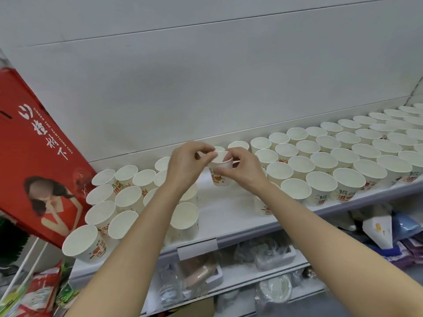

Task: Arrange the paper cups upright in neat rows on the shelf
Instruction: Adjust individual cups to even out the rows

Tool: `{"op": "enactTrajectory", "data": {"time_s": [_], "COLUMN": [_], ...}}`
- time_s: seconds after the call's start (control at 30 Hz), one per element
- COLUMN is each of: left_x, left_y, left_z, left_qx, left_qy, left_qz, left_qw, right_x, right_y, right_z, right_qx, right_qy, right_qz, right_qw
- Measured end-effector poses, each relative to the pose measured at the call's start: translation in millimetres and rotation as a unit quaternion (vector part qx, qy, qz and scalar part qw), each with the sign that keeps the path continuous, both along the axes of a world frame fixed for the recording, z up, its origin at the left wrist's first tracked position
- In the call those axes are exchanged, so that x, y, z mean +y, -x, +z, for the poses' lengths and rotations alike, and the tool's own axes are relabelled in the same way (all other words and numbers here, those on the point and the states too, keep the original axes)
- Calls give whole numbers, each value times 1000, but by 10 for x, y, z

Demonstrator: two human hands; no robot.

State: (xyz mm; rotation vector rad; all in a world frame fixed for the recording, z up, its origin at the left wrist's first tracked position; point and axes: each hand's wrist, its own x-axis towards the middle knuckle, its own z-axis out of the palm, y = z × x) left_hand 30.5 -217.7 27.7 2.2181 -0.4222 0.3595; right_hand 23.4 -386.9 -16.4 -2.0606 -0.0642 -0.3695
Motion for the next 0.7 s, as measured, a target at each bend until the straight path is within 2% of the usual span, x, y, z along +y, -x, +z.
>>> {"op": "enactTrajectory", "data": {"time_s": [0.17,0.27,0.4,0.53,0.7], "left_x": [509,682,796,774,749], "left_y": [-56,-18,7,2,-14], "left_z": [-272,-385,-398,-395,-417], "left_qx": [51,88,103,92,76], "left_qy": [-119,-208,-276,-342,-397], "left_qz": [78,67,44,17,5], "left_qw": [989,972,954,935,915], "right_x": [-212,-273,-291,-290,-252], "right_y": [-164,-227,-381,-504,-560], "right_z": [15,-26,-100,-148,-179], "right_qx": [7,16,63,75,56], "right_qy": [103,182,282,373,439], "right_qz": [65,97,117,106,94], "right_qw": [993,978,950,919,892]}}
